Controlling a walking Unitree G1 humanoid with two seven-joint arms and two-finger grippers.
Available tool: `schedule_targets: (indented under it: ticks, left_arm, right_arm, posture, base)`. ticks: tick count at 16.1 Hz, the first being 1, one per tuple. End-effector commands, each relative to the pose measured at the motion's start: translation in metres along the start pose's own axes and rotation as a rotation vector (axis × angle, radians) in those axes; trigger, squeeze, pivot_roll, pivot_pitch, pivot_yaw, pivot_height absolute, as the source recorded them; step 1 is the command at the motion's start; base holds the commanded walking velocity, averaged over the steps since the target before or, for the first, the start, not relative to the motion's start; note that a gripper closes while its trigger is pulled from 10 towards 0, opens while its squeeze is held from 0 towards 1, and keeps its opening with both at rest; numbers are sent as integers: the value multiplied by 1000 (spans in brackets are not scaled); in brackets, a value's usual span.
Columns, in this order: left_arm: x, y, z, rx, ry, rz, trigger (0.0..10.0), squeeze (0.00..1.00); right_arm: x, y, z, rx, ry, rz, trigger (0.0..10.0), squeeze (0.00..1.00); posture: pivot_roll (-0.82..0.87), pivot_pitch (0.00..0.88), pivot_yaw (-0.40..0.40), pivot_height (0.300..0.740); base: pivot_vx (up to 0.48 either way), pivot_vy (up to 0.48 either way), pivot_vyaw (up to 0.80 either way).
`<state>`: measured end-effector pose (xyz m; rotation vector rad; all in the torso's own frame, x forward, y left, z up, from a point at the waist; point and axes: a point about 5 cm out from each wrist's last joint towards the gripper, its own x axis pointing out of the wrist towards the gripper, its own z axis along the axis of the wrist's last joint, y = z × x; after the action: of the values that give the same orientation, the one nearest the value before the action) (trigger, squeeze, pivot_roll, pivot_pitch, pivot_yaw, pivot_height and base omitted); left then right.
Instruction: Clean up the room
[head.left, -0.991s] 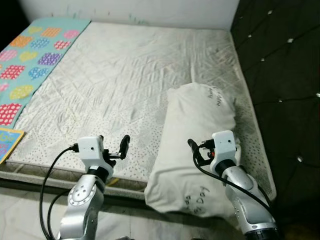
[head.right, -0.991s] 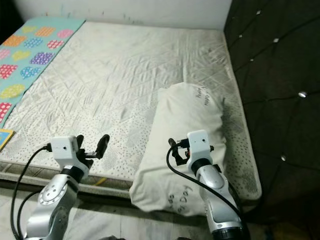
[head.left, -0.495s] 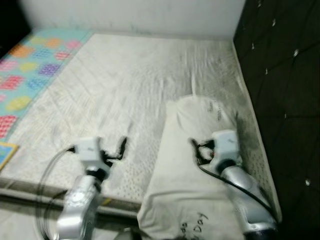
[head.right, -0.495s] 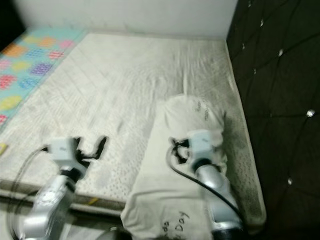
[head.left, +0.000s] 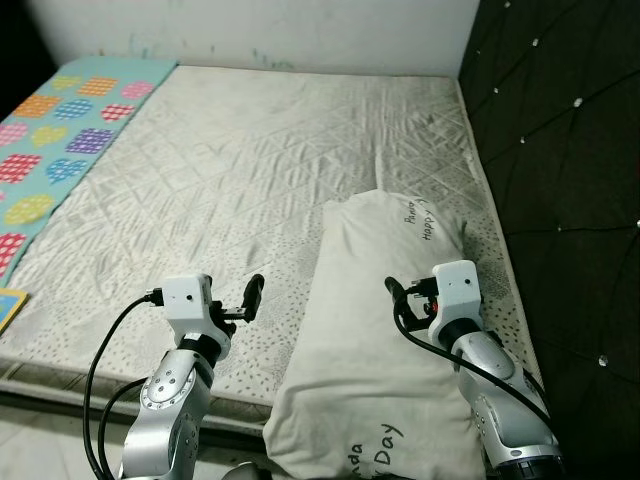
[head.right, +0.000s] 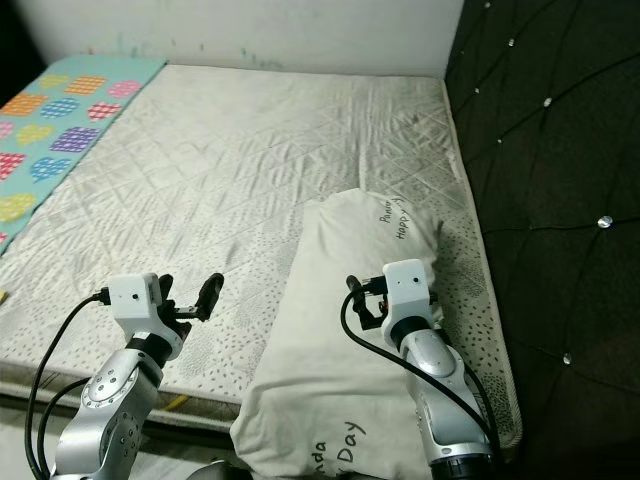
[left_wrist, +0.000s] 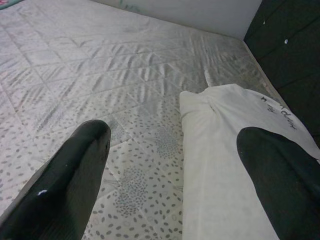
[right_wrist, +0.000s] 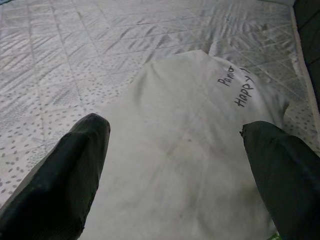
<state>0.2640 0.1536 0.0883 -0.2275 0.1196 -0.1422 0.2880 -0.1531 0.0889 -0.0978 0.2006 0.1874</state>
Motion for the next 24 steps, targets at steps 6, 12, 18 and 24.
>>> schedule_targets:
  ticks: [6, 12, 18, 24]
  left_arm:
    - [-2, 3, -5, -1, 32, 14, 10000, 0]
    - [-2, 3, -2, -1, 14, 26, 10000, 0]
    - [-3, 3, 0, -10, 1, 24, 10000, 0]
    - [0, -1, -13, -82, 114, -18, 10000, 0]
  right_arm:
    - [-2, 2, 3, 10, -9, 8, 10000, 0]
    - [0, 1, 4, 4, -13, 9, 10000, 0]
    - [1, -1, 4, -5, -15, 6, 10000, 0]
    - [2, -4, 10, -27, -18, -21, 10000, 0]
  posture:
    - [-131, 112, 27, 626]
    - [-130, 125, 23, 611]
    - [-133, 125, 21, 611]
    - [-139, 132, 22, 611]
  base:
    - [0, 0, 0]
    - [0, 0, 0]
    - [0, 0, 0]
    - [0, 0, 0]
